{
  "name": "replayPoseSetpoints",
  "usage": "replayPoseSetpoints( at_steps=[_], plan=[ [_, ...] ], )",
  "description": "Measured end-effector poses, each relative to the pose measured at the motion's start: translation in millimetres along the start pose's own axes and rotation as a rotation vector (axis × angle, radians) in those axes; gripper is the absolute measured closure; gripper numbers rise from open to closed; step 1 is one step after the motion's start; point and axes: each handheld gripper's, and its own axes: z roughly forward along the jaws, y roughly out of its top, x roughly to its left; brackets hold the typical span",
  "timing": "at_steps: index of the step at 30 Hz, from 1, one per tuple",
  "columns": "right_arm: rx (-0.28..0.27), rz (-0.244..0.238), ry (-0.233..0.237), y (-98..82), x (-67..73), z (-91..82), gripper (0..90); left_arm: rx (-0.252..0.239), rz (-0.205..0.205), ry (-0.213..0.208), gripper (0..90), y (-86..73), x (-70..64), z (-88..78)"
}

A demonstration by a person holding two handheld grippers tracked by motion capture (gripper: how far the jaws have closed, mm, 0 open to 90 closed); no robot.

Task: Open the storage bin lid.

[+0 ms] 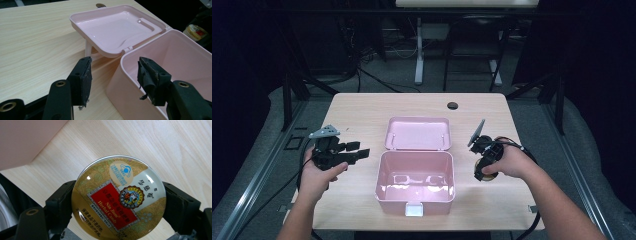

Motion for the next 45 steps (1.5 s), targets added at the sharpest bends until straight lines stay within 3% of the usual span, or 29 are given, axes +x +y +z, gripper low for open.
replayPoseSetpoints(
  at_steps=[11,19,38,45],
  plan=[
    [-0.019,-0.169,-0.001,-3.3,5.2,-12.3,19.7,0.001,-0.009,0.002,44.6,-1.3,1.3,1.9],
    [-0.043,-0.267,-0.010,-4.1,12.1,-17.2,19.7,0.006,0.000,0.005,44.6,-1.6,2.2,2.7],
    [-0.046,-0.421,-0.007,3.7,31.7,-40.2,19.7,0.004,-0.004,0.003,44.6,-1.5,2.3,2.2],
    [-0.056,-0.453,0.001,7.6,40.4,-49.6,19.7,0.007,-0.001,0.005,44.6,-1.4,2.3,1.9]
  ],
)
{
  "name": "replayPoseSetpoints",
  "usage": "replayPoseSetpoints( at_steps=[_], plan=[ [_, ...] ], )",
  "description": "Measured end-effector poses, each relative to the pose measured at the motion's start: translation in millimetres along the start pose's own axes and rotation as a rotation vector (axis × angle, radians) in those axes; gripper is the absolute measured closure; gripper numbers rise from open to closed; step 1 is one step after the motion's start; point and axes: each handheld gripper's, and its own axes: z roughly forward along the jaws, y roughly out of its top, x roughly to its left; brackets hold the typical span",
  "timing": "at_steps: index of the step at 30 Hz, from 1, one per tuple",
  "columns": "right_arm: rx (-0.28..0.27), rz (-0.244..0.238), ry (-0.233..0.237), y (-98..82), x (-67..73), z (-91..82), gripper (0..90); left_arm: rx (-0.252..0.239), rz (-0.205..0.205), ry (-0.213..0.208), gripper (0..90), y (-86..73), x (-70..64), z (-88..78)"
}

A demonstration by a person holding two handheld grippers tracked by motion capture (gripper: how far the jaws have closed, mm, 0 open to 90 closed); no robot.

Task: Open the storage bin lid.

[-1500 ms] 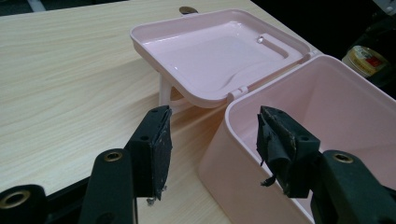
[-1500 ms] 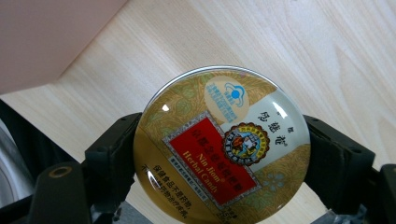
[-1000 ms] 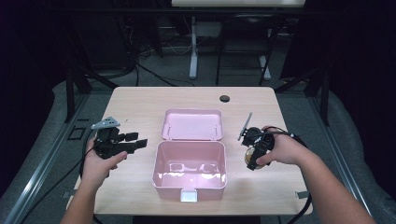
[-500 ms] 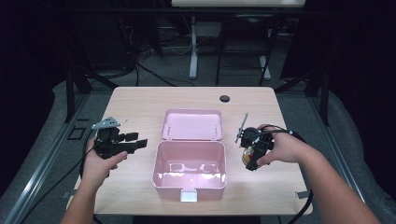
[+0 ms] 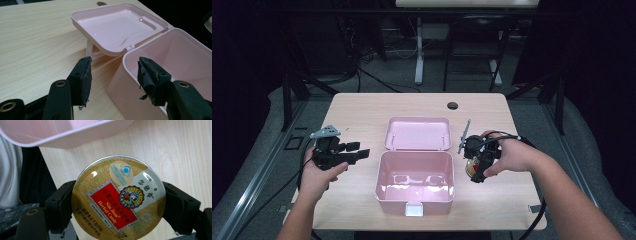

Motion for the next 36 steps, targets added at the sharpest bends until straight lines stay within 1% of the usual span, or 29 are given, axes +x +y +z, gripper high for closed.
replayPoseSetpoints(
  at_steps=[8,11,13,23,27,28,30,32,33,34,36],
  plan=[
    [-0.006,-0.027,0.004,9.0,5.3,-6.2,19.7,-0.002,-0.002,-0.004,44.6,0.0,0.4,0.1],
    [-0.003,-0.045,0.009,15.1,8.9,-7.0,19.7,-0.002,-0.001,-0.005,44.6,0.0,0.3,0.1],
    [-0.008,-0.053,0.013,19.4,10.7,-6.7,19.7,-0.005,-0.007,-0.004,44.6,-0.3,0.2,0.2],
    [-0.008,-0.095,0.029,40.5,18.9,-1.0,19.7,0.002,-0.002,-0.005,44.6,-0.6,0.2,1.1],
    [-0.009,-0.113,0.036,46.6,22.1,-0.3,19.7,0.015,0.007,-0.012,44.7,-1.5,-1.4,5.5],
    [-0.011,-0.114,0.038,47.6,23.0,-0.3,19.7,0.015,0.002,-0.012,44.9,-1.9,-2.4,6.8],
    [-0.015,-0.119,0.039,49.3,24.4,-0.5,19.7,0.020,0.014,-0.008,45.3,-2.2,-3.4,9.4],
    [-0.019,-0.123,0.040,50.5,25.6,-0.8,19.7,0.024,0.012,-0.018,46.4,-2.8,-4.9,12.1],
    [-0.020,-0.127,0.039,51.0,26.0,-0.9,19.7,0.027,0.018,-0.019,47.5,-3.1,-5.5,13.7],
    [-0.021,-0.127,0.039,51.3,26.4,-1.0,19.7,0.026,0.015,-0.018,48.5,-3.6,-6.8,15.6],
    [-0.023,-0.130,0.038,51.8,26.9,-0.8,19.7,0.035,0.024,-0.023,50.5,-4.1,-8.5,18.7]
  ],
)
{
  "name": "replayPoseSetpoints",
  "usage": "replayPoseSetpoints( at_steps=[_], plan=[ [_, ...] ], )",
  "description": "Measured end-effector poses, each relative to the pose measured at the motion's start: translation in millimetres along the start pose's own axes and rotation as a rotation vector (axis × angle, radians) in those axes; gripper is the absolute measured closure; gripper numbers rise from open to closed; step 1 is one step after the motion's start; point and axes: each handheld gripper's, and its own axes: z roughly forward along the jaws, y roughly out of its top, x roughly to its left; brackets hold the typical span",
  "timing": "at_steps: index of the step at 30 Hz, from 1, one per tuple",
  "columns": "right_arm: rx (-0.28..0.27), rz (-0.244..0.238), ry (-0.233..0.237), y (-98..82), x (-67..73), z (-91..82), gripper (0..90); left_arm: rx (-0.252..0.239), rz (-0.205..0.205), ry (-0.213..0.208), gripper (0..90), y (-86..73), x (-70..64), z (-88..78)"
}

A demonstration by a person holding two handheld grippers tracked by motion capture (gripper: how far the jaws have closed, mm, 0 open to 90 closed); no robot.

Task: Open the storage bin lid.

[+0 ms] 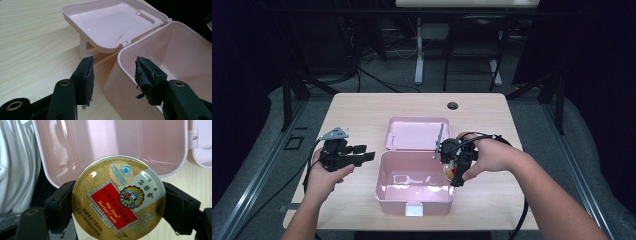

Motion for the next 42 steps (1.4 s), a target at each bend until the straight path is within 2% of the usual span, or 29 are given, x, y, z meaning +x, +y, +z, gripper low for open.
replayPoseSetpoints(
  at_steps=[8,11,13,19,24,31,42],
  plan=[
    [-0.012,-0.010,-0.006,3.9,1.3,0.5,19.7,0.000,0.014,0.006,56.2,-2.9,-8.4,15.4],
    [-0.016,-0.013,-0.008,5.4,2.0,1.1,19.7,0.003,0.021,0.018,60.9,-3.2,-12.0,20.3],
    [-0.019,-0.019,-0.006,6.6,1.8,2.0,19.7,0.000,0.022,0.012,63.5,-3.5,-14.0,24.3],
    [-0.028,-0.025,0.004,10.8,2.1,7.6,19.7,0.020,0.044,0.028,67.0,-4.2,-16.0,36.1],
    [-0.037,-0.038,0.007,13.3,2.7,8.9,19.7,0.026,0.047,0.037,73.6,-5.4,-16.8,42.9],
    [-0.046,-0.050,0.003,17.2,4.6,10.1,19.7,0.028,0.053,0.069,76.2,-5.6,-20.7,44.0],
    [-0.049,-0.079,0.009,29.2,5.5,17.5,19.7,0.030,0.056,0.070,76.0,-7.7,-22.8,41.8]
  ],
)
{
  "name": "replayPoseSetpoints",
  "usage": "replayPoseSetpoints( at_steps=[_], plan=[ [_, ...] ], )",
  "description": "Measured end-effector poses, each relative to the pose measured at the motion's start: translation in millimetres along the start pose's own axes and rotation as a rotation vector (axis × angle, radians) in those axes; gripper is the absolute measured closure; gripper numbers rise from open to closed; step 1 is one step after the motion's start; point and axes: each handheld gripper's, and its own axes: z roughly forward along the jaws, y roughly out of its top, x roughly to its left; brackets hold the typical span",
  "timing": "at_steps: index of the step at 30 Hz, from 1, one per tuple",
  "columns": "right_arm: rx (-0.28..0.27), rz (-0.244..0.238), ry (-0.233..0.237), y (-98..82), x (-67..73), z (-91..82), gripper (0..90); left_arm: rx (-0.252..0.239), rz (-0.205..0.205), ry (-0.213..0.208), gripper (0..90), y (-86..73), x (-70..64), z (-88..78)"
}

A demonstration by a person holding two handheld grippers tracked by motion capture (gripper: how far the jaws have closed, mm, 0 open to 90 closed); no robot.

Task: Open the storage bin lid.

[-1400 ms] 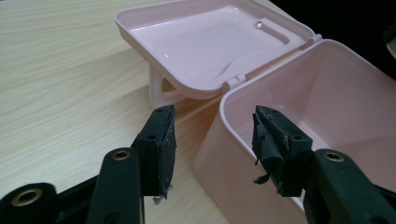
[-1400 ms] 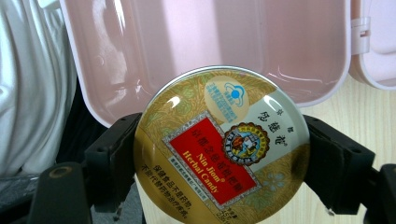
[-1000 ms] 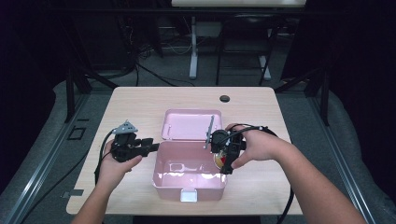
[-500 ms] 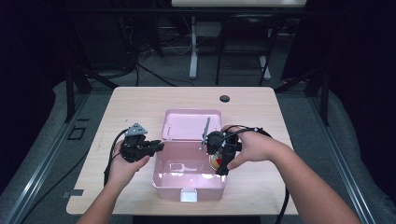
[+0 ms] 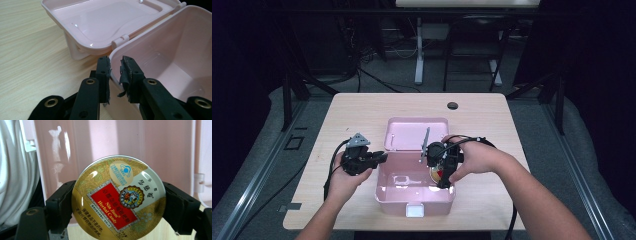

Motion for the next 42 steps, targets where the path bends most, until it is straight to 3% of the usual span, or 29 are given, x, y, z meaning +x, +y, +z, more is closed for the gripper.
replayPoseSetpoints(
  at_steps=[4,14,19,30,42],
  plan=[
    [0.017,-0.014,-0.008,2.2,0.0,6.3,19.7,-0.004,0.003,0.000,74.8,-1.1,0.1,0.2],
    [0.031,-0.023,0.017,5.1,0.6,18.2,19.7,-0.010,-0.015,-0.006,61.6,-2.8,1.6,-1.7],
    [0.043,-0.028,0.021,5.0,1.2,23.6,19.7,-0.030,-0.014,0.013,55.3,-4.1,3.6,-2.6],
    [0.073,-0.036,0.017,8.0,0.4,33.7,19.7,-0.032,-0.027,-0.004,52.1,-4.7,8.1,-6.7],
    [0.092,-0.035,0.035,7.6,-0.8,46.8,19.7,-0.031,-0.026,0.003,51.2,-5.0,8.7,-6.8]
  ],
)
